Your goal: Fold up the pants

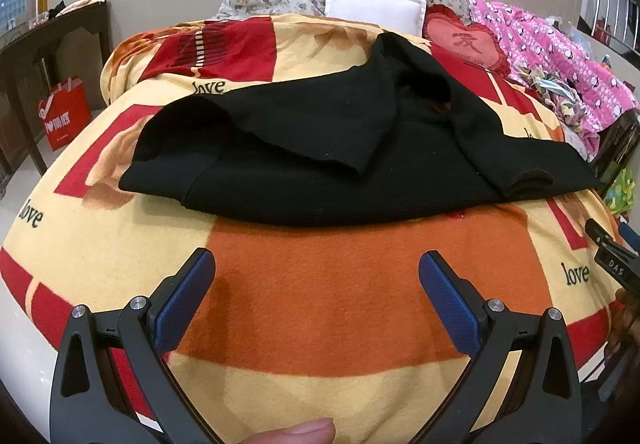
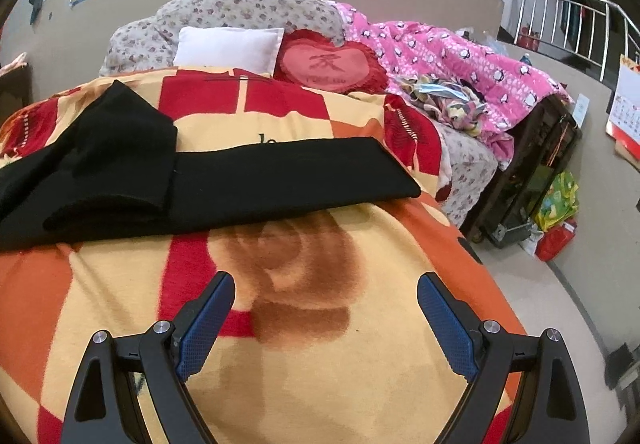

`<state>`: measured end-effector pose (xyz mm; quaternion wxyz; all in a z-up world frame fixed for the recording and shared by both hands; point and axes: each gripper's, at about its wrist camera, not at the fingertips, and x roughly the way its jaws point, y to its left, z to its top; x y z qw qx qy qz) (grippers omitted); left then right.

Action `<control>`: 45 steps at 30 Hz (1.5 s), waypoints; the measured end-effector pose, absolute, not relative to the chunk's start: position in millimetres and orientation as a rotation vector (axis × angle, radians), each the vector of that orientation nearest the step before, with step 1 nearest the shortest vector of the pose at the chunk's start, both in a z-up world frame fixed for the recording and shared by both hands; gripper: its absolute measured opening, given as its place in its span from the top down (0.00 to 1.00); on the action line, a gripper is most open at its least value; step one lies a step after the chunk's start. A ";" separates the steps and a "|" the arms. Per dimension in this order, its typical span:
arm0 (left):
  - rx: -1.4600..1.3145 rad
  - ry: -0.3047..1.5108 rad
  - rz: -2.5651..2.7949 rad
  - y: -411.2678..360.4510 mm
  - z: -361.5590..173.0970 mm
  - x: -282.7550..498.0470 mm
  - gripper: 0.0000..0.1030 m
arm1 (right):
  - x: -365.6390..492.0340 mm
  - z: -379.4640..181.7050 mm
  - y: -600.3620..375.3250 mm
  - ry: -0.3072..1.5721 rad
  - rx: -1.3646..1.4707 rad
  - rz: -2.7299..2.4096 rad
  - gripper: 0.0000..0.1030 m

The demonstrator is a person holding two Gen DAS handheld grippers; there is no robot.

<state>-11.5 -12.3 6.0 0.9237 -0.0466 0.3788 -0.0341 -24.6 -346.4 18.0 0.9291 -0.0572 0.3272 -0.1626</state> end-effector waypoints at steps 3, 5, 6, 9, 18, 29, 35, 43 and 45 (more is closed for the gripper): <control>-0.097 0.779 -0.072 -12.3 5.4 -11.4 0.01 | -23.7 17.5 -346.4 0.672 -0.127 -0.359 0.11; -0.097 0.778 -0.071 -12.4 5.5 -11.4 0.01 | -23.3 17.3 -347.3 0.673 -0.124 -0.365 0.11; -0.097 0.779 -0.071 -12.4 5.5 -11.3 0.01 | -23.6 17.5 -347.1 0.672 -0.125 -0.366 0.11; -0.098 0.779 -0.070 -12.6 5.4 -11.5 0.01 | -23.5 17.0 -347.5 0.672 -0.132 -0.369 0.11; -0.111 0.766 -0.072 -10.7 6.9 -13.1 0.01 | -23.2 16.9 -347.4 0.672 -0.131 -0.367 0.11; -0.313 0.693 -0.278 53.5 23.0 -12.1 0.01 | -23.2 17.4 -350.0 0.672 -0.089 -0.336 0.11; -0.450 0.811 -0.344 78.2 8.0 10.5 0.01 | -22.4 16.9 -349.5 0.674 -0.079 -0.324 0.11; -0.388 0.822 -0.262 73.6 10.1 11.6 0.01 | -22.3 16.8 -349.1 0.674 -0.079 -0.323 0.11; -0.315 0.837 -0.210 63.7 10.1 10.3 0.01 | -22.3 16.8 -349.6 0.674 -0.079 -0.322 0.11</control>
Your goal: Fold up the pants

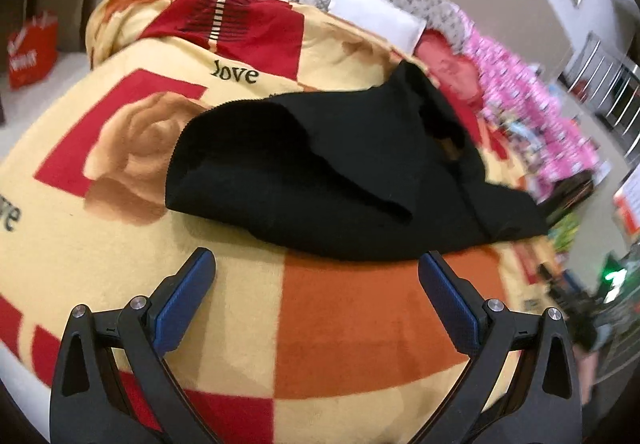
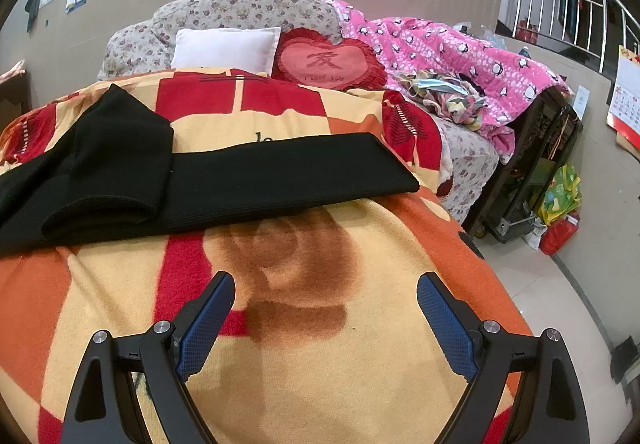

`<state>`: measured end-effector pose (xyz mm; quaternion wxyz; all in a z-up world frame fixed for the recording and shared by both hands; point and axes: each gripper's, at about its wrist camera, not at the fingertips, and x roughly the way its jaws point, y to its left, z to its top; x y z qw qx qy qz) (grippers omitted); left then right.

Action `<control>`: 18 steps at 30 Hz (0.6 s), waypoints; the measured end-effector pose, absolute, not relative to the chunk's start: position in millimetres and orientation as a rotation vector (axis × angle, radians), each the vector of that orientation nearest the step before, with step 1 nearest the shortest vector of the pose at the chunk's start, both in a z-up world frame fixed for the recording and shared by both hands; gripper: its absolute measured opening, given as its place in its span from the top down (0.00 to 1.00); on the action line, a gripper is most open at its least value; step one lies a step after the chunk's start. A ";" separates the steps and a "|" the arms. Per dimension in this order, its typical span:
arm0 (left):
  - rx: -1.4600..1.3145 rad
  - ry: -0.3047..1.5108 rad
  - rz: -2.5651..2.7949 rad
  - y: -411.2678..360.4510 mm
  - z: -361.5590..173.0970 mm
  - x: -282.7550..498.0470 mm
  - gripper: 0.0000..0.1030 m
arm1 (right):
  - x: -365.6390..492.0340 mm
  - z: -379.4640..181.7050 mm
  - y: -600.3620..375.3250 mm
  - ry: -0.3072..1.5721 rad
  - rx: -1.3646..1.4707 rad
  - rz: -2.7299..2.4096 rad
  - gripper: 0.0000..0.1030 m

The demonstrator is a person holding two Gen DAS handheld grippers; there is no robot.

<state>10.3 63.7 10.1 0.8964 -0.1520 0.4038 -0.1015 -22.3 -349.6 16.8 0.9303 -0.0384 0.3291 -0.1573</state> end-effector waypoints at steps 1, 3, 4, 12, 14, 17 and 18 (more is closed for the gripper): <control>-0.291 0.837 -0.195 59.6 10.6 8.7 0.01 | -22.3 16.8 -349.7 0.674 -0.078 -0.322 0.11; -0.239 0.830 -0.155 51.4 12.5 4.3 0.01 | -22.2 16.7 -349.5 0.674 -0.077 -0.321 0.11; -0.211 0.819 -0.130 48.1 14.6 1.4 0.01 | -21.8 16.6 -348.5 0.674 -0.076 -0.321 0.11; -0.090 0.785 -0.072 31.9 20.1 -5.5 0.01 | -21.3 16.1 -348.5 0.674 -0.079 -0.318 0.11; -0.079 0.797 -0.068 29.8 19.3 -2.9 0.01 | -21.0 16.0 -348.1 0.674 -0.078 -0.317 0.11; -0.082 0.805 -0.073 28.8 18.0 -2.8 0.01 | -21.3 16.1 -348.5 0.674 -0.078 -0.318 0.11; -0.082 0.807 -0.073 28.6 18.0 -2.3 0.01 | -20.8 15.9 -347.8 0.673 -0.077 -0.317 0.11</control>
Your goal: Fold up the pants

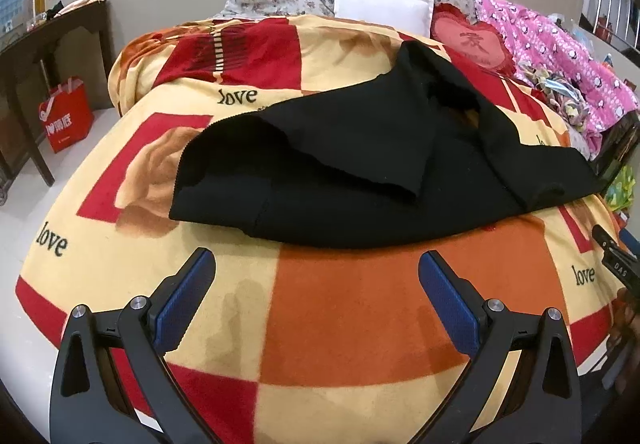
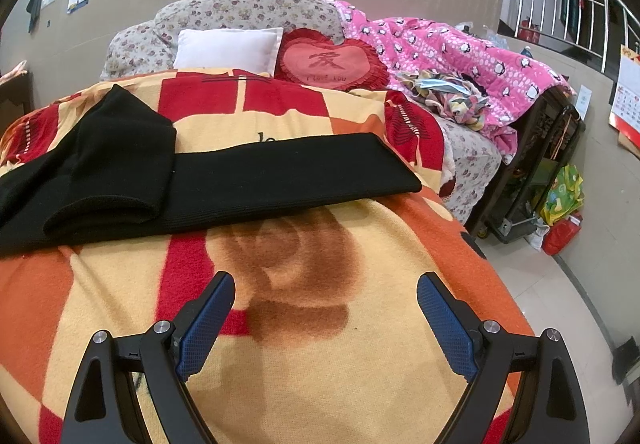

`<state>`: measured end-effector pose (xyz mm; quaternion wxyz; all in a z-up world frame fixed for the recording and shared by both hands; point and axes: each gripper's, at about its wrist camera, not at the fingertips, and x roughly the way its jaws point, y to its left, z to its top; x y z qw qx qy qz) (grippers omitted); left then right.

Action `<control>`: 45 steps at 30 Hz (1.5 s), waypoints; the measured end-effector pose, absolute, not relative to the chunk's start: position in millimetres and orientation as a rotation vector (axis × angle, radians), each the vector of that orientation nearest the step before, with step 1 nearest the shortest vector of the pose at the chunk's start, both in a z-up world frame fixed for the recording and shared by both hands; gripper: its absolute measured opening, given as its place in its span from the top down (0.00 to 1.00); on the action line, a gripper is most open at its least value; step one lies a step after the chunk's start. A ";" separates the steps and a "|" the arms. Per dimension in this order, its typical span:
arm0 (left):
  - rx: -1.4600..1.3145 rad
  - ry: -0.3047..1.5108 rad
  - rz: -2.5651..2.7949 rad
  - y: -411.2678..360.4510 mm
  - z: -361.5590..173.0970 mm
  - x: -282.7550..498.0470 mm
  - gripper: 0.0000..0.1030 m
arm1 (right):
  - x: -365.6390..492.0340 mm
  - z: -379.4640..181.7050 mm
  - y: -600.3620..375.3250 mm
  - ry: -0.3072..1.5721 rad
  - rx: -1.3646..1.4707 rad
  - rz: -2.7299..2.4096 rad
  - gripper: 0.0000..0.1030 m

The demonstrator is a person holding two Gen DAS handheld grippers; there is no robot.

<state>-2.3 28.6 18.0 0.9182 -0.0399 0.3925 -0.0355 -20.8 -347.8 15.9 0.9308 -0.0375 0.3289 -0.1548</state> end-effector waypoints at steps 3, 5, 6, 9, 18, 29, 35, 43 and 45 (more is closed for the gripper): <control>-0.085 0.810 -0.077 28.8 17.8 -1.8 0.01 | -21.2 16.1 -348.4 0.673 -0.078 -0.317 0.11; -0.079 0.810 -0.078 27.4 17.6 -2.4 0.01 | -21.0 16.0 -348.2 0.673 -0.079 -0.317 0.11; -0.079 0.812 -0.080 27.5 17.5 -2.6 0.01 | -21.4 16.1 -348.7 0.673 -0.078 -0.317 0.11; -0.081 0.814 -0.083 26.8 17.4 -2.6 0.01 | -20.9 16.0 -347.9 0.673 -0.077 -0.316 0.11; -0.252 0.811 -0.194 51.7 19.9 -3.6 0.01 | -19.7 15.3 -345.3 0.674 -0.072 -0.312 0.11; -0.645 0.831 -0.335 116.7 8.4 45.9 0.01 | -18.4 14.7 -342.3 0.676 -0.054 -0.309 0.11; -0.607 0.836 -0.268 113.3 12.3 61.9 0.11 | -18.4 14.9 -342.7 0.676 -0.052 -0.307 0.11; -0.427 0.870 -0.130 101.0 4.6 57.7 0.82 | -35.9 29.6 -374.6 0.575 0.147 -0.271 0.12; -0.404 0.865 -0.121 98.5 5.2 57.1 0.82 | -35.0 35.5 -395.6 0.559 0.272 -0.232 0.13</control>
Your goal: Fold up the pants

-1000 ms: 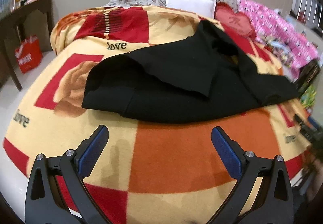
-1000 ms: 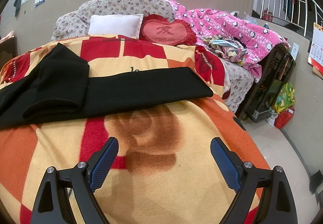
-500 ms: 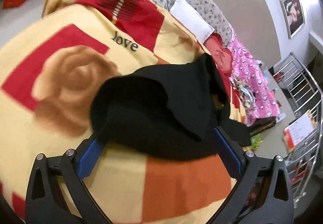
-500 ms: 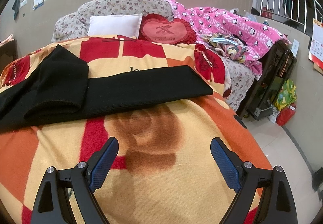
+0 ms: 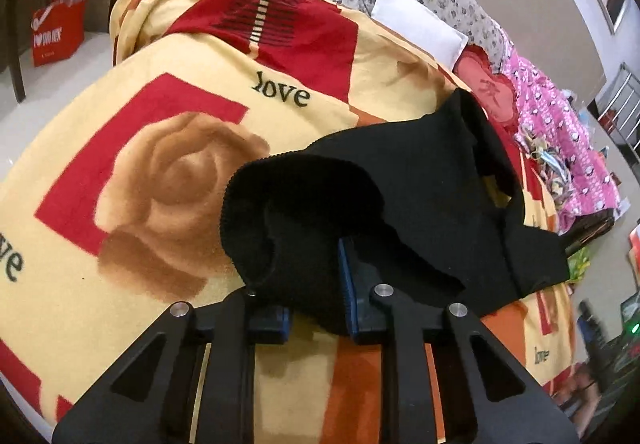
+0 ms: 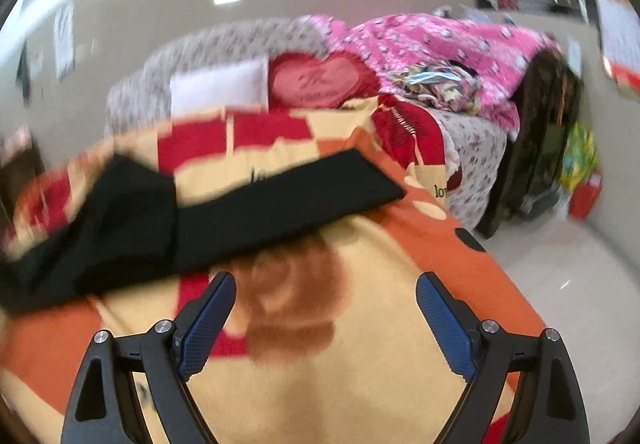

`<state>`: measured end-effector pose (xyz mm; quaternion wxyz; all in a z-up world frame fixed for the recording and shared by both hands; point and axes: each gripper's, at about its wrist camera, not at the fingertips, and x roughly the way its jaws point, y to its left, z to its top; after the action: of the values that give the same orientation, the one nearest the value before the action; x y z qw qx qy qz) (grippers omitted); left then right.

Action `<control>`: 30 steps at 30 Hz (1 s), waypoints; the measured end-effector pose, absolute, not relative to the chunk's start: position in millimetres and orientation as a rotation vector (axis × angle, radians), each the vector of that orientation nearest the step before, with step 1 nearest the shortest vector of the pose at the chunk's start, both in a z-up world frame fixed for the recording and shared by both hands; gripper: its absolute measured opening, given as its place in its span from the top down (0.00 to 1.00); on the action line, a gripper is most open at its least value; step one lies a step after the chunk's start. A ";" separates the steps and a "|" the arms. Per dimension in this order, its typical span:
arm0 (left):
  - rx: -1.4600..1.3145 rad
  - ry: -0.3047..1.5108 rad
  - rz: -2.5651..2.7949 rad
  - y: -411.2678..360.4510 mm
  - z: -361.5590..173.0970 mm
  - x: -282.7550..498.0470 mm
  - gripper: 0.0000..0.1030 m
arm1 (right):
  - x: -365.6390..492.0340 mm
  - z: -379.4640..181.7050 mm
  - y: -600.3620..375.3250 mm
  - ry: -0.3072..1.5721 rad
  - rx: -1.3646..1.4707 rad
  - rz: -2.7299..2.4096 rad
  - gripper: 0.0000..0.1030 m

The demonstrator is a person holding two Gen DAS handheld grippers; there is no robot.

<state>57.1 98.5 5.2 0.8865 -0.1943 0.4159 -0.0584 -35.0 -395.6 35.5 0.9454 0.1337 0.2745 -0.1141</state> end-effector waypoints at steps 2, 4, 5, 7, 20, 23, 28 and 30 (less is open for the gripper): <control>-0.363 0.857 -0.112 93.7 7.2 55.9 0.82 | -21.4 43.4 -421.8 0.562 0.434 -0.146 0.29; -0.353 0.855 -0.107 92.3 6.8 56.2 0.81 | -3.9 47.9 -444.0 0.580 0.538 -0.139 0.33; -0.360 0.860 -0.107 92.3 6.1 57.9 0.80 | 11.0 46.3 -455.1 0.627 0.572 -0.160 0.33; -0.385 0.860 -0.109 95.3 4.6 56.8 0.78 | 38.0 33.9 -473.5 0.732 0.659 -0.156 0.37; -0.415 0.811 -0.166 113.2 26.3 42.3 0.95 | 49.6 41.3 -488.1 0.727 0.665 -0.063 0.96; -0.417 0.784 -0.184 130.8 43.4 26.2 0.95 | 25.2 55.4 -483.3 0.720 0.690 0.000 0.96; -0.406 0.754 -0.136 185.3 66.9 -3.8 0.95 | -23.8 53.9 -459.8 0.773 0.686 0.095 0.96; -0.370 0.776 -0.108 193.2 60.5 -2.8 0.95 | -33.8 40.3 -452.3 0.811 0.680 0.101 0.96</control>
<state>-2.8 193.2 60.5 0.9075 -0.1792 0.3762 -0.0524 -33.8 -452.3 40.3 0.8620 0.3241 0.3866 0.0483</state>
